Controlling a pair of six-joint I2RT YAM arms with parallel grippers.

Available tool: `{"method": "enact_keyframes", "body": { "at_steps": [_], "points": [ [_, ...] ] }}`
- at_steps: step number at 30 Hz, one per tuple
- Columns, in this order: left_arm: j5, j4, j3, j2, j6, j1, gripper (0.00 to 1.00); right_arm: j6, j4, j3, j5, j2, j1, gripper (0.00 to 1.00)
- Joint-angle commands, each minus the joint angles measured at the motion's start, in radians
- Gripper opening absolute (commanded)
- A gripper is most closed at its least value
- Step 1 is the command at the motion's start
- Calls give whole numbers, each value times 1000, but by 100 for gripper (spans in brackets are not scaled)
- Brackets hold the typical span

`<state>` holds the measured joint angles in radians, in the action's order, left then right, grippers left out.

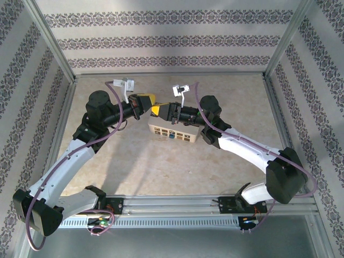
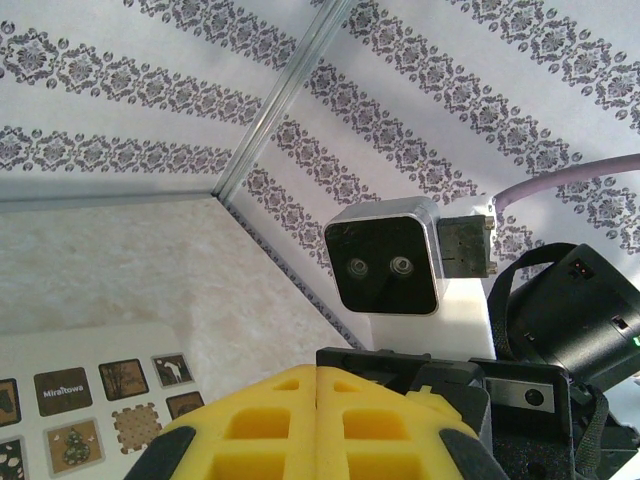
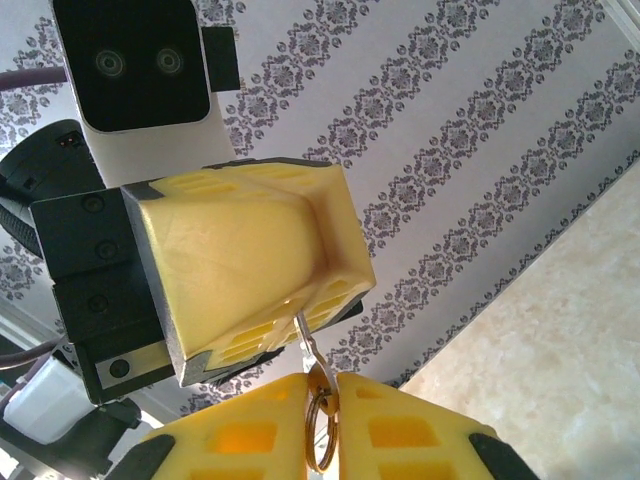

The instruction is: Unlock the padlock with the key

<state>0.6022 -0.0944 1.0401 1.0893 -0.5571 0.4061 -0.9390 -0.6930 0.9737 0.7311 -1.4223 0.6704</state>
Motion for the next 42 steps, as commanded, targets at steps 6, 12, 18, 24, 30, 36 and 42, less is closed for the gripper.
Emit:
{"method": "enact_keyframes", "body": {
  "at_steps": [6,12,18,24,30,36,42],
  "points": [
    [15,-38,-7,-5,-1,10,0,6,-42,20,4,4,0,2],
    [-3,-33,-7,-19,3,10,21,28,-9,10,-2,19,-5,0],
    [-100,27,10,-64,37,10,51,103,99,-15,-27,60,-16,0],
    [-163,117,24,-88,87,10,55,224,282,-50,-88,142,-37,0],
    [-181,171,4,-78,121,10,55,335,466,-103,-182,246,-79,0],
    [-183,208,-75,-62,110,10,55,437,648,-138,-267,328,-122,0],
    [-174,104,-225,-51,3,11,55,450,684,-195,-265,343,-187,0]
  ]
}}
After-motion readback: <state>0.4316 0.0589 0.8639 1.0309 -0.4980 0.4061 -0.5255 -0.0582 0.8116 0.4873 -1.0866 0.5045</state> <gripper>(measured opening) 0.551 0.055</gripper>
